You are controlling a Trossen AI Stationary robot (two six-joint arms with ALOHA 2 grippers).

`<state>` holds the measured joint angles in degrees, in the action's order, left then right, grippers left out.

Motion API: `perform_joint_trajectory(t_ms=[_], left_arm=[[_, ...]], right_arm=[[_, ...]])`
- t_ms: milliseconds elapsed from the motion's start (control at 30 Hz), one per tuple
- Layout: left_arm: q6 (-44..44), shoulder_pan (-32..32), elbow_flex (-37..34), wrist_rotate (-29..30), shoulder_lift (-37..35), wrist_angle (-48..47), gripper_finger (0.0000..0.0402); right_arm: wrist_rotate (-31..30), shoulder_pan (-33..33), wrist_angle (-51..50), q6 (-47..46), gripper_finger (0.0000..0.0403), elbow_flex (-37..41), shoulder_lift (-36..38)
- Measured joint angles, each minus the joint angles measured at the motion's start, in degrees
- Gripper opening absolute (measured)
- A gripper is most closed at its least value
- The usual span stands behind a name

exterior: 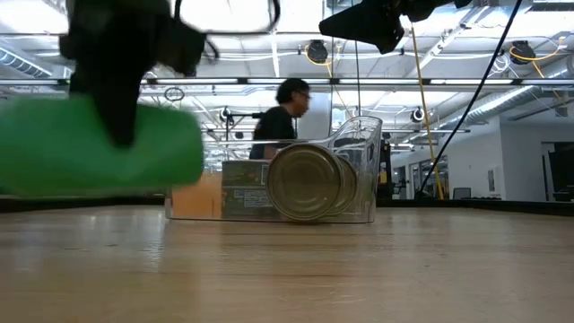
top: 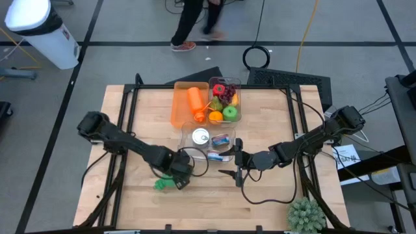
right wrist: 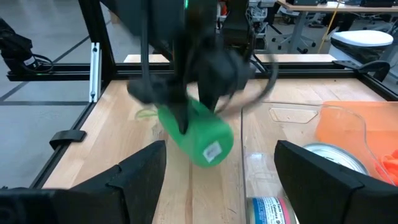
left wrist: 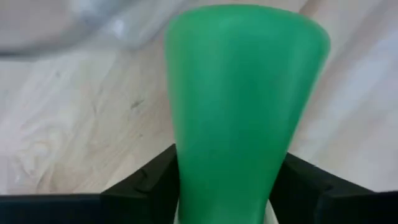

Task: Pick & Place Food Item
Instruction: Put the green water bottle into the orange bin

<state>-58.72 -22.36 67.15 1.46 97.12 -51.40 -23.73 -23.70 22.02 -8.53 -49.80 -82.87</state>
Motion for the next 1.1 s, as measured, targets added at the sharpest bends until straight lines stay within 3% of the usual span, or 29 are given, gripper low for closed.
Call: perform_joint_trajectory(t_ms=[200,333,500,567,733,867,1100], left_arm=[[-1.9,1.2,3.1,3.4,-9.6,-2.5,0.019],[-3.6,3.2,5.0,10.6,-17.8,-2.5,0.0189],[-4.1,10.9,7.4,23.9,-26.6,-2.2,0.0188],[-1.8,16.5,7.8,25.8,-29.1,-1.1,0.0188],[4.5,33.4,7.8,22.8,-30.7,2.4,0.0188],[8.0,45.4,7.8,13.8,-28.2,8.1,0.0188],[10.2,55.6,7.7,2.8,-16.7,16.1,0.0188]], right_arm=[[0.0,0.0,0.0,-0.3,0.0281,0.0,0.0],[0.0,0.0,0.1,-0.4,0.0281,0.0,0.0],[0.0,0.0,0.5,-0.4,0.0281,0.0,0.0],[0.0,0.0,0.7,-0.4,0.0281,0.0,0.0],[-0.1,0.0,1.3,-0.5,0.0281,0.0,0.0],[-0.1,0.0,1.3,-0.4,0.0281,0.0,0.0],[-0.1,0.0,1.3,-0.5,0.0281,0.0,0.0]])
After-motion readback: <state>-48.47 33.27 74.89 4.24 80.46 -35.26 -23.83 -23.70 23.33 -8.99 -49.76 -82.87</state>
